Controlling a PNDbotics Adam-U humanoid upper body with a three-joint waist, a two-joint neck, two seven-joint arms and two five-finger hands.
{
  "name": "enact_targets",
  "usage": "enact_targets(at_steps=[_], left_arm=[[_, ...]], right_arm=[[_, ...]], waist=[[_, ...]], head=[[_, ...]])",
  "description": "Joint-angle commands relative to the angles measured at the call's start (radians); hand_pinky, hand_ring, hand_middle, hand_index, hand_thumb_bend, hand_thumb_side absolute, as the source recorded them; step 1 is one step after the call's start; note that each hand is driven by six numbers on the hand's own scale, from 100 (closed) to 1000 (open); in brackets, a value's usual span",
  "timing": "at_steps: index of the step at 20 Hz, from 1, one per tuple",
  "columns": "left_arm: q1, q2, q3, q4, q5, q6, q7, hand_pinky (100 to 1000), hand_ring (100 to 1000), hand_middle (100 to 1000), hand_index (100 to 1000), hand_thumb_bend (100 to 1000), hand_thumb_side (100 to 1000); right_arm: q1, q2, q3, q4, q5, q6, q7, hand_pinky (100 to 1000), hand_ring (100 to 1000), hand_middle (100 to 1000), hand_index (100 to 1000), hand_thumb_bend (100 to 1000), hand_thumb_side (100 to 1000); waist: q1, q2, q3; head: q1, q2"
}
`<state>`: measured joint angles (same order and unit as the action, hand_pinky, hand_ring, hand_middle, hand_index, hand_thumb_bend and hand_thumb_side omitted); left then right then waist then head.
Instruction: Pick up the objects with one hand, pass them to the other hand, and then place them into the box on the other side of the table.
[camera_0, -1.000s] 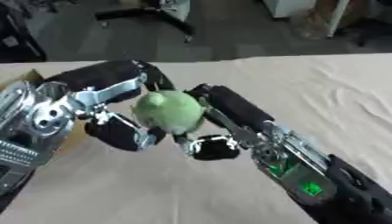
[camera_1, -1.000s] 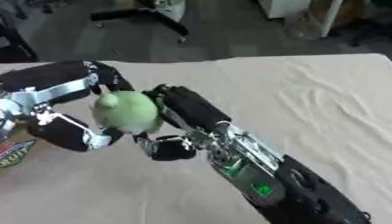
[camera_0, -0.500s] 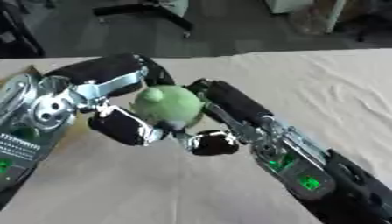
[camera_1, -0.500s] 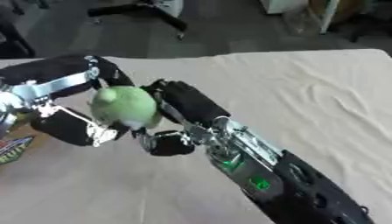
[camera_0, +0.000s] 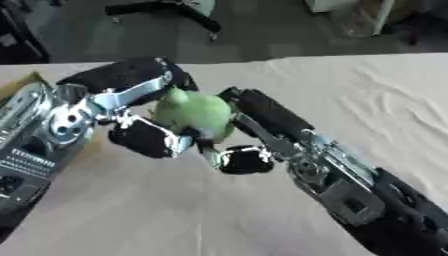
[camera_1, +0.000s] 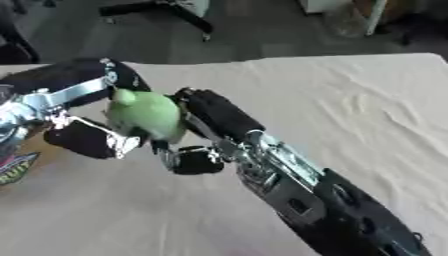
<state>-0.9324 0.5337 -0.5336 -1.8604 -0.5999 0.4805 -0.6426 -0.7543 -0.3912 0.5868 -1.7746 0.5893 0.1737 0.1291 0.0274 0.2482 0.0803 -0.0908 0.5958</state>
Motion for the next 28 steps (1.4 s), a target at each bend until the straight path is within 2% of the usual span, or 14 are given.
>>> enact_targets(at_steps=[1, 9, 12, 13, 15, 22, 28], left_arm=[[-0.018, 0.004, 0.005, 0.005, -0.011, 0.007, 0.019, 665, 624, 483, 572, 100, 231], [-0.015, 0.004, 0.000, 0.020, -0.033, 0.000, 0.041, 651, 591, 439, 480, 100, 201], [-0.014, 0.005, 0.000, 0.021, -0.039, -0.001, 0.043, 645, 581, 418, 453, 100, 191], [-0.014, 0.006, 0.001, 0.021, -0.039, -0.001, 0.044, 641, 576, 409, 445, 100, 188], [-0.012, 0.009, 0.003, 0.016, -0.041, -0.002, 0.050, 633, 567, 387, 427, 100, 181], [-0.006, 0.017, 0.004, 0.016, -0.051, -0.003, 0.063, 617, 544, 348, 385, 100, 181], [-0.004, 0.017, 0.004, 0.009, -0.058, -0.002, 0.061, 605, 537, 338, 373, 100, 174]], right_arm=[[-0.012, -0.007, -0.003, -0.037, -0.006, 0.002, -0.003, 684, 489, 374, 557, 100, 262], [-0.009, -0.008, -0.007, -0.042, -0.020, 0.020, -0.028, 681, 493, 384, 566, 117, 236], [-0.008, -0.009, -0.008, -0.043, -0.033, 0.034, -0.042, 676, 502, 403, 588, 172, 187], [-0.007, -0.009, -0.009, -0.043, -0.039, 0.039, -0.046, 676, 510, 419, 608, 217, 160], [-0.005, -0.010, -0.013, -0.044, -0.052, 0.053, -0.061, 672, 518, 436, 632, 290, 173], [-0.001, -0.013, -0.017, -0.049, -0.087, 0.077, -0.113, 672, 537, 463, 665, 335, 198], [0.001, -0.014, -0.014, -0.051, -0.100, 0.076, -0.121, 675, 550, 477, 678, 359, 216]], waist=[[0.000, -0.016, -0.001], [0.000, -0.017, -0.001], [0.001, -0.018, -0.001], [0.001, -0.018, -0.001], [0.002, -0.018, -0.001], [0.001, -0.019, 0.000], [-0.001, -0.019, 0.001]], head=[[-0.002, 0.003], [-0.004, 0.008], [-0.003, 0.009], [-0.003, 0.009], [-0.002, 0.009], [0.003, 0.021], [0.013, 0.027]])
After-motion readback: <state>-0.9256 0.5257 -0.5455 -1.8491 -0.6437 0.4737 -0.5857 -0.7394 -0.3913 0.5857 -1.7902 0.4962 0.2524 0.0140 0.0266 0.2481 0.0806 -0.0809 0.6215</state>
